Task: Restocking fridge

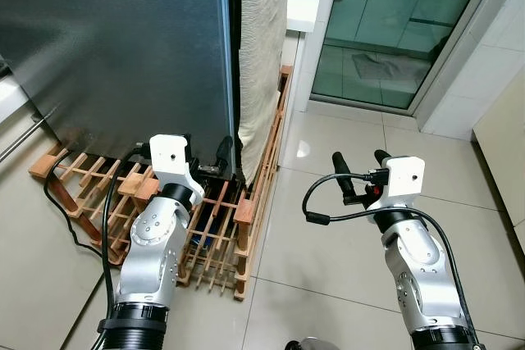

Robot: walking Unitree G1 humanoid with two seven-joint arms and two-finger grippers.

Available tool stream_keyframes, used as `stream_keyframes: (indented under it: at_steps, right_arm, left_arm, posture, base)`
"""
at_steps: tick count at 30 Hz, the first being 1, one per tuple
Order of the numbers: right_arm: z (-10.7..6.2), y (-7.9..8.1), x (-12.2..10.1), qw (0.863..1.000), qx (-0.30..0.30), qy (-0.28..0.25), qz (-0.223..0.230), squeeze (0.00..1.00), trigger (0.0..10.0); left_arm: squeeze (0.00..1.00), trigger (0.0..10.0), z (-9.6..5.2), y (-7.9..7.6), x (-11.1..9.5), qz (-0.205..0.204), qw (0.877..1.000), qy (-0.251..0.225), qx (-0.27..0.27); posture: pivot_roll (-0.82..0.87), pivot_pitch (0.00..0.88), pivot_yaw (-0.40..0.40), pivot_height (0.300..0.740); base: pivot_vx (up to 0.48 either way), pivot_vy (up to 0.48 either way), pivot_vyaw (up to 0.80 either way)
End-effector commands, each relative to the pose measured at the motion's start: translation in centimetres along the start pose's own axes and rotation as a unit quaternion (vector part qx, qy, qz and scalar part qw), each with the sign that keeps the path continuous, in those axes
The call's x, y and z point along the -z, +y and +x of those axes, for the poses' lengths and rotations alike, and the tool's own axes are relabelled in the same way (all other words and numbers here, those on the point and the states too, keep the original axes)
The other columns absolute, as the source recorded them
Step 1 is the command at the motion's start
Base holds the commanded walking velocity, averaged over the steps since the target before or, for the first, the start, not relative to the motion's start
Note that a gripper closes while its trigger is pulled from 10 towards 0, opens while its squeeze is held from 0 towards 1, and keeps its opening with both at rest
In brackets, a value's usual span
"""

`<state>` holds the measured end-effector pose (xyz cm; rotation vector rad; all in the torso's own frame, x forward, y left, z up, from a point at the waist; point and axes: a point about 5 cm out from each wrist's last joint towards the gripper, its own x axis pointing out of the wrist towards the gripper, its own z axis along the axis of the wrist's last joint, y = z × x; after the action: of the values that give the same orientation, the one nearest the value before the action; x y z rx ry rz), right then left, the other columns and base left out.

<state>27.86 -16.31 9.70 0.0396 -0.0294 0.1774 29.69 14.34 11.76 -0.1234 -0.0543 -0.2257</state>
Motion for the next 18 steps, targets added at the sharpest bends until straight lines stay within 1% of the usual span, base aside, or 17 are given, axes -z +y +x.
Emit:
stream_keyframes:
  at_steps: [1,10,11,12,13,15,16,18]
  right_arm:
    - [0.0,-0.2,-0.1,1.000,0.002,-0.001,-0.001,0.00,10.0]
    - [0.0,-0.2,-0.1,1.000,0.002,-0.001,-0.001,0.00,10.0]
    - [0.0,-0.1,-0.2,1.000,-0.002,-0.001,-0.001,0.00,10.0]
    - [0.0,-0.1,-0.2,1.000,-0.002,-0.001,-0.001,0.00,10.0]
    - [0.4,-0.1,-0.2,1.000,0.019,-0.004,0.001,0.00,10.0]
    - [0.8,-0.2,-0.2,0.999,0.046,-0.008,0.005,0.00,10.0]
    - [0.9,-0.3,-0.3,0.999,0.049,-0.011,0.004,0.00,10.0]
    - [0.9,-0.3,-0.3,0.998,0.055,-0.009,0.018,0.00,10.0]
  left_arm:
    - [0.00,10.0,0.3,-0.3,-0.3,0.001,1.000,-0.006,0.007]
    - [0.00,10.0,0.3,-0.3,-0.3,0.001,1.000,-0.006,0.007]
    - [0.00,10.0,0.4,-0.2,-0.3,0.001,1.000,-0.007,0.007]
    - [0.00,10.0,0.4,-0.2,-0.3,0.001,1.000,-0.007,0.007]
    - [0.00,10.0,0.8,0.1,-0.8,0.010,1.000,-0.008,0.005]
    - [0.00,10.0,1.3,0.4,-1.3,0.016,1.000,-0.007,0.004]
    - [0.00,10.0,1.3,0.4,-1.4,0.019,1.000,-0.007,0.006]
    - [0.00,10.0,1.3,0.5,-1.3,0.017,1.000,-0.003,0.010]
  posture:
    - [-0.09,0.000,-0.016,0.740]
    - [-0.09,0.000,-0.016,0.740]
    - [0.00,0.000,0.000,0.740]
    - [0.00,0.000,0.000,0.740]
    - [-0.07,0.000,0.000,0.740]
    - [-0.07,0.000,0.002,0.740]
    - [-0.07,0.000,0.001,0.740]
    - [-0.07,0.000,0.001,0.740]
  base:
    - [0.000,0.000,0.00]
    - [0.000,0.000,0.00]
    - [0.000,0.000,0.00]
    - [0.000,0.000,0.00]
    - [0.000,0.000,0.00]
    - [0.000,0.000,0.00]
    - [0.000,0.000,0.00]
    - [0.000,0.000,0.00]
